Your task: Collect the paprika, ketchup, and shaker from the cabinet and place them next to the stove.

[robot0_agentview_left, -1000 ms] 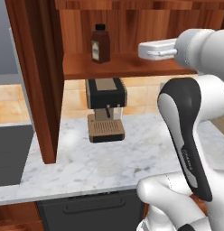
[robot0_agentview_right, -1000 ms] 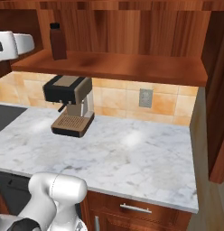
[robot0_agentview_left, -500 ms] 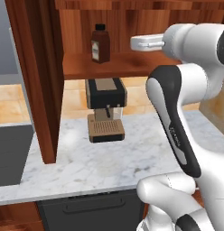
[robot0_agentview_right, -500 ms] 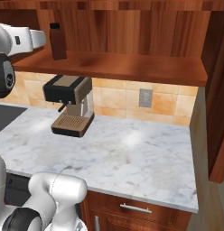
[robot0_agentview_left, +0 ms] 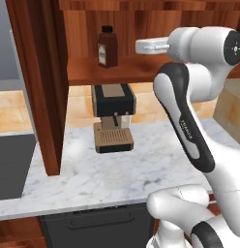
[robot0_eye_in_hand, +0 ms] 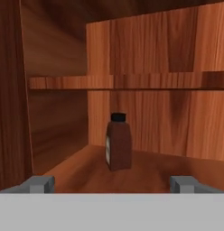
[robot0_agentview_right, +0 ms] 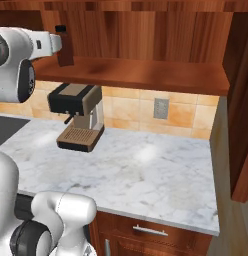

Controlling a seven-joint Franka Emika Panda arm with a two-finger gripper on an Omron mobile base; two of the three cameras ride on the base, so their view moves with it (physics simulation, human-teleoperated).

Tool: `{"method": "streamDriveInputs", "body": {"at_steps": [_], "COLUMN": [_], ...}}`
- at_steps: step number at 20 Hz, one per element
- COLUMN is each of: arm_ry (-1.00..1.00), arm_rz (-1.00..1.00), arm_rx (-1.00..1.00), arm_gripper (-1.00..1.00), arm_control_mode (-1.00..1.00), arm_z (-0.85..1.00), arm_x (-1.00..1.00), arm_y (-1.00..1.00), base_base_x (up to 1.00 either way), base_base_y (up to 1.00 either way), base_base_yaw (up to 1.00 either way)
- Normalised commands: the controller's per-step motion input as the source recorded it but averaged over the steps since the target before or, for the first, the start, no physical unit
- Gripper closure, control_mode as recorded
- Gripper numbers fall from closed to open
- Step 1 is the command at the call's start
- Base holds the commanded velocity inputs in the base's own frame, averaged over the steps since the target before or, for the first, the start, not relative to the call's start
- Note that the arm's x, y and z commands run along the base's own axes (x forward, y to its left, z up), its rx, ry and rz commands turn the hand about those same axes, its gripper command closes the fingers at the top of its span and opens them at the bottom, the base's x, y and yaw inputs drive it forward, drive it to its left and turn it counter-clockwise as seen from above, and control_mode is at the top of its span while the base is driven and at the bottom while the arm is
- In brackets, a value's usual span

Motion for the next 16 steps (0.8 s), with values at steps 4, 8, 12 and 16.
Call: {"method": "streamDriveInputs", "body": {"at_steps": [4,8,12,16], "arm_ry": [0.00,0.00,0.00,0.01], "arm_rz": [0.19,0.15,0.05,0.03], "arm_rx": [0.00,0.00,0.00,0.00], "arm_gripper": [-1.00,-1.00,-1.00,-1.00], "arm_control_mode": [-1.00,-1.00,-1.00,-1.00], "arm_z": [-0.11,-0.04,-0.02,0.00], "arm_x": [0.40,0.27,0.11,0.29], "arm_y": [-0.07,-0.17,-0.22,-0.21], "base_base_x": [0.00,0.00,0.00,0.00], "base_base_y": [0.00,0.00,0.00,0.00], "base_base_yaw": [0.00,0.00,0.00,0.00]}}
